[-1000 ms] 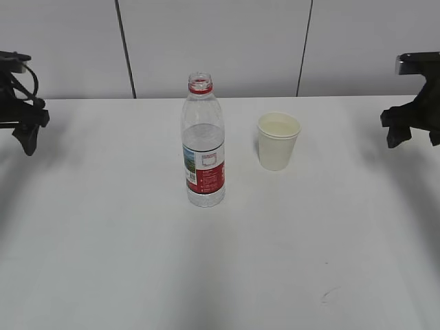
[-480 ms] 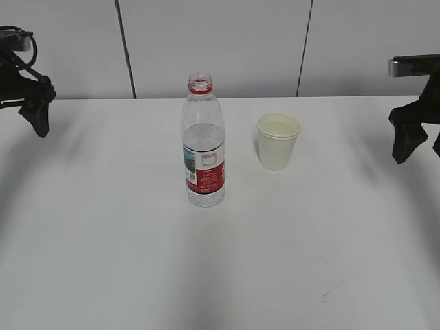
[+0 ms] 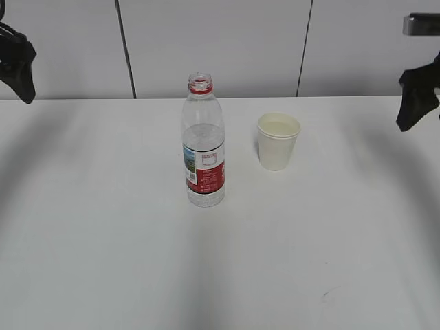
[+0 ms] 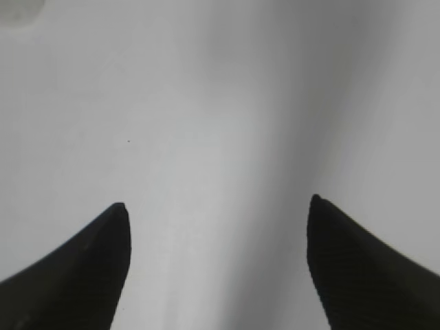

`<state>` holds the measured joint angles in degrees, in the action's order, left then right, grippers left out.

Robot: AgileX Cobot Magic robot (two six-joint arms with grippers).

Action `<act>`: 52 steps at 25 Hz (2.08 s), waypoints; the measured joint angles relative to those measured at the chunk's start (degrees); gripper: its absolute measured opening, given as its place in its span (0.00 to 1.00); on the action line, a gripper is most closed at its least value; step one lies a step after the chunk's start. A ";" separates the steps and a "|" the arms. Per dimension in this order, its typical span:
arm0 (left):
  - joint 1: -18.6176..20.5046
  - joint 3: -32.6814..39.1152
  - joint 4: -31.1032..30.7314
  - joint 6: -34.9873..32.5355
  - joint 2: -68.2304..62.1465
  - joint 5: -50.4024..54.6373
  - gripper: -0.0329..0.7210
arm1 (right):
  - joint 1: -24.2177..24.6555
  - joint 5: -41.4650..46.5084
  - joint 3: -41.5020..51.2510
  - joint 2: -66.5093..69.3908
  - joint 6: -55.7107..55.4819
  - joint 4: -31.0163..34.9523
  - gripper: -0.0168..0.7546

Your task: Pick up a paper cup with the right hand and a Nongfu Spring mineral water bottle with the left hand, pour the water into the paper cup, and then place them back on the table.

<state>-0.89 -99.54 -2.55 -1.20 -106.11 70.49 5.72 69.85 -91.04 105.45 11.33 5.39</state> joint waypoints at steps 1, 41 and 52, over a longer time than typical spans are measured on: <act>0.00 1.28 0.00 0.00 1.25 0.00 0.82 | 0.00 0.11 0.00 -1.64 0.00 0.11 0.78; 0.00 60.29 0.85 -0.23 67.40 0.48 0.78 | 0.00 0.76 44.07 -52.32 1.71 2.47 0.78; 0.00 66.43 0.69 -0.23 86.59 -5.63 0.75 | 0.00 -4.86 53.90 -70.73 1.71 3.33 0.78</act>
<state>-0.89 -33.11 -1.87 -1.43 -19.52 64.85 5.72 65.00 -37.14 34.72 13.04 8.72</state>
